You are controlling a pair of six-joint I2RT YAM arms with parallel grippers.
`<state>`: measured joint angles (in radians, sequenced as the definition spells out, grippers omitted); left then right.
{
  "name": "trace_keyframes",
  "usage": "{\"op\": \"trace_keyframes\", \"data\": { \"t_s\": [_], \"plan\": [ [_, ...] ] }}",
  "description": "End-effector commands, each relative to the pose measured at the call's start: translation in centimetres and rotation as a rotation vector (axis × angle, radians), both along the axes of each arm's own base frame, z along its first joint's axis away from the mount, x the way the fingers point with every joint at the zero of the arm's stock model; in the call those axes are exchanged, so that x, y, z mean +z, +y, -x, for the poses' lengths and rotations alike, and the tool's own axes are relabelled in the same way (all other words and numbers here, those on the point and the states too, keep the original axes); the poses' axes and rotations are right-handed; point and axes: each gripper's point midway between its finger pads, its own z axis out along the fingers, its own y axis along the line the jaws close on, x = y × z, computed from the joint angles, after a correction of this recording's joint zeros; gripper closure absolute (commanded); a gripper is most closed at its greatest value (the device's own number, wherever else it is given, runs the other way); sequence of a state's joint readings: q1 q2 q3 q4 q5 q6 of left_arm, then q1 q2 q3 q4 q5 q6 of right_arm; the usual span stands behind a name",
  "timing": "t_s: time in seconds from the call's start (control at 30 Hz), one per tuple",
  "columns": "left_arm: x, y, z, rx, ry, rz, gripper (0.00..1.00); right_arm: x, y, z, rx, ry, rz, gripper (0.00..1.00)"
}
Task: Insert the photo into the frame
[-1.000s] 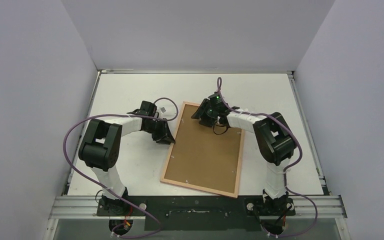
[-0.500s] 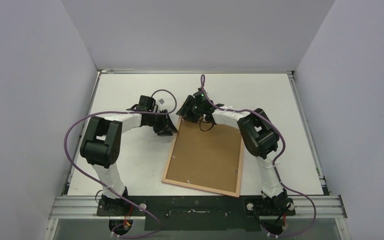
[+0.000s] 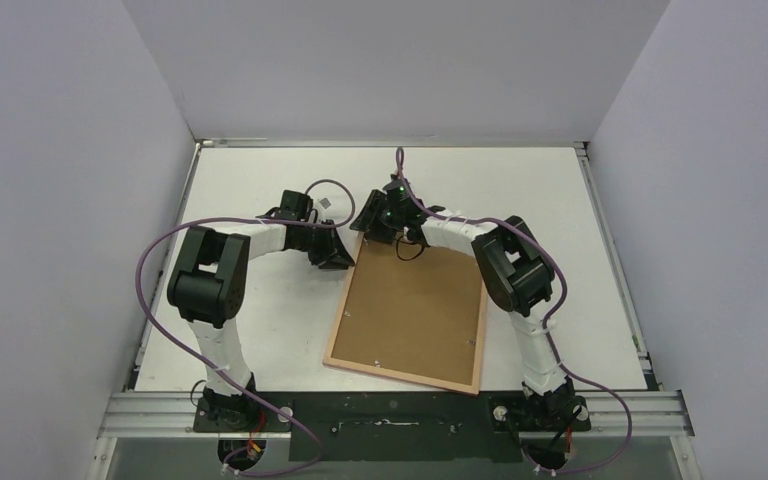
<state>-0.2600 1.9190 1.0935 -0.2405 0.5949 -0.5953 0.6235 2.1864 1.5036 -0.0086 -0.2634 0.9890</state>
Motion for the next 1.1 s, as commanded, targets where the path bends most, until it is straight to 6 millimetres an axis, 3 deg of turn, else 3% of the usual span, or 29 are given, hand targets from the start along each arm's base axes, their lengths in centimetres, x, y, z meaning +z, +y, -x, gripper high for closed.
{"op": "trace_keyframes", "data": {
  "t_s": [0.0,0.23,0.67,1.07],
  "plan": [
    [-0.3,0.1,-0.8,-0.003,-0.017,-0.009,0.80,-0.2,-1.2,1.2,0.020,0.001,0.093,0.51],
    [-0.6,0.2,-0.7,0.000,-0.008,-0.023,0.80,1.3,-2.1,0.6,0.019,-0.059,0.194,0.51],
    [-1.4,0.3,-0.4,-0.011,0.015,-0.032,0.80,-0.8,1.1,2.3,0.116,0.037,0.073,0.51],
    [-1.8,0.3,-0.3,-0.020,0.030,-0.036,0.80,-2.1,0.9,3.3,0.234,0.065,0.058,0.51]
  ]
}}
